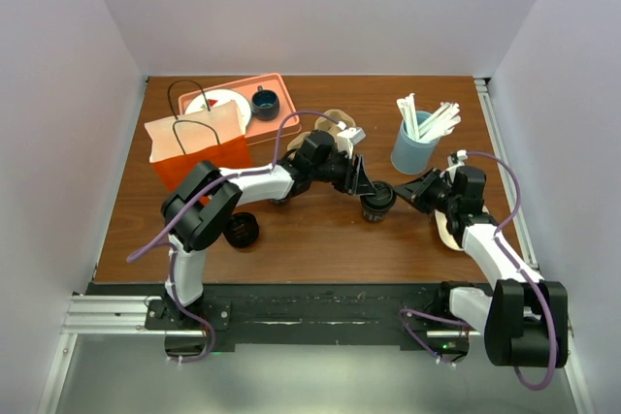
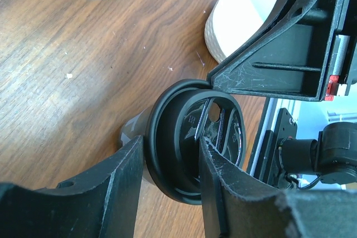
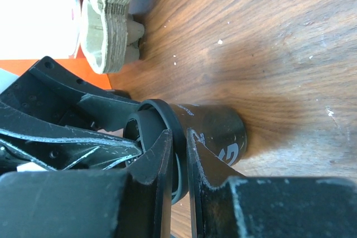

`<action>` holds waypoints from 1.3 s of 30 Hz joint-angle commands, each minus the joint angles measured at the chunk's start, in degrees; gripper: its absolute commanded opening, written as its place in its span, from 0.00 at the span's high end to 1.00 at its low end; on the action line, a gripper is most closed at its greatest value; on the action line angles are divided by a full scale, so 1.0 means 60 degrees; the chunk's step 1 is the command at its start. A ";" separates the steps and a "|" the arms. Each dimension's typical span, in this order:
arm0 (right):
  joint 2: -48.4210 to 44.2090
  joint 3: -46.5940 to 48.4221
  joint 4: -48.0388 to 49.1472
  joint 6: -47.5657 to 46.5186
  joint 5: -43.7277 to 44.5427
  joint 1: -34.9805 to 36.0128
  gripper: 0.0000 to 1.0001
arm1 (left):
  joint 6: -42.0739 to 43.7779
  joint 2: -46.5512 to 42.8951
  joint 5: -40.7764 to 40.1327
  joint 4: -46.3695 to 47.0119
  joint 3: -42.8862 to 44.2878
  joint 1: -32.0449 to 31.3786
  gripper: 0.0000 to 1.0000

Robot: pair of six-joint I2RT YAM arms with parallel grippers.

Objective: Pack the takeout coffee

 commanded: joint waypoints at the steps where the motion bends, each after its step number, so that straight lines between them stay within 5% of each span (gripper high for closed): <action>1: -0.0175 -0.1294 -0.1407 0.0001 -0.0014 0.0102 0.89 | 0.1619 0.2579 -0.2740 -0.5523 -0.1647 -0.0128 0.64; 24: -0.0164 -0.2671 -0.0762 0.1364 -0.0779 0.0102 0.91 | 0.1267 0.2887 -0.2785 -0.5361 -0.1720 -0.0246 0.65; 30: -0.1657 -0.2774 0.0017 0.2623 -0.1440 0.0102 0.82 | 0.1194 0.2887 -0.2755 -0.5274 -0.1764 -0.0319 0.65; 34: -0.1733 -0.2597 -0.1038 0.2200 -0.1279 0.0102 0.76 | 0.1165 0.2872 -0.2769 -0.5259 -0.1808 -0.0348 0.65; 39: -0.1835 -0.2920 -0.0309 0.2477 -0.1206 0.0102 0.74 | 0.1179 0.2887 -0.2799 -0.5273 -0.1808 -0.0407 0.66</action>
